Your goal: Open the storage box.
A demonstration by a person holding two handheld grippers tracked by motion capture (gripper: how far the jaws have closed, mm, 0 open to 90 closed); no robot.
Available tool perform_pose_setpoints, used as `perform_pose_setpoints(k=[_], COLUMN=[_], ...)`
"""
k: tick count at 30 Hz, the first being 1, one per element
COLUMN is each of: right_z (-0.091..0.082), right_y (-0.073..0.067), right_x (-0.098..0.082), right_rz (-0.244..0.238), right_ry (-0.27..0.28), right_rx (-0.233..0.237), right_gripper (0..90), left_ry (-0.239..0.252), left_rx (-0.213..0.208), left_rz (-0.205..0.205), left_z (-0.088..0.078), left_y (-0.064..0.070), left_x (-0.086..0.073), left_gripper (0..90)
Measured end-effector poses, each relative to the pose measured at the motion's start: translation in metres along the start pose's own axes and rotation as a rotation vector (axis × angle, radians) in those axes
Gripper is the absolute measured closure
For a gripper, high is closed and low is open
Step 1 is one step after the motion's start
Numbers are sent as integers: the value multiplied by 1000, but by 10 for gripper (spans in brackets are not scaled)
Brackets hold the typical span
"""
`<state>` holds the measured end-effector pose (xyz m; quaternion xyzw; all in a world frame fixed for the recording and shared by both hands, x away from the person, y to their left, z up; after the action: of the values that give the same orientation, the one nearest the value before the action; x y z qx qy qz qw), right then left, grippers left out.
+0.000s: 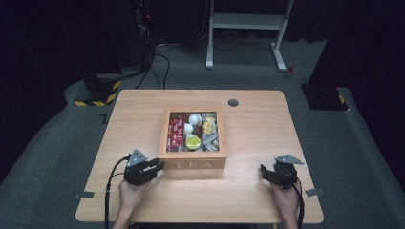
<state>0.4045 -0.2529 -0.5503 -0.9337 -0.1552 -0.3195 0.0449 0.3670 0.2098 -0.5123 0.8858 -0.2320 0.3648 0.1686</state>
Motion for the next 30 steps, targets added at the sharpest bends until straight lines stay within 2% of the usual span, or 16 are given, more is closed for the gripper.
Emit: perform_pose_setpoints(k=[13, 16, 21, 30], right_z=[0, 0, 0, 0], right_y=[0, 0, 0, 0], right_x=[0, 0, 0, 0], right_rz=[2, 0, 2, -1], right_ry=[0, 1, 0, 1], right_rx=[0, -1, 0, -1], right_gripper=[312, 311, 311, 311], left_ry=[4, -3, 3, 11], left_rx=[6, 17, 9, 11], left_rz=[8, 17, 4, 8], left_z=[-10, -9, -10, -13], left_y=[0, 1, 0, 2], left_x=[5, 6, 6, 9], left_gripper=[791, 792, 796, 815])
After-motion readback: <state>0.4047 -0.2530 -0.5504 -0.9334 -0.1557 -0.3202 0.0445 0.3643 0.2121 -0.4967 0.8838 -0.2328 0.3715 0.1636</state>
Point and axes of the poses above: each handheld gripper's, and its own axes: z roughly forward along the jaws, x roughly out of its top, y roughly to its right, the point moved 4 cm from there along z, roughly forward along the jaws, and after that the axes turned 9 degrees about -y, right-handed, at the moved point
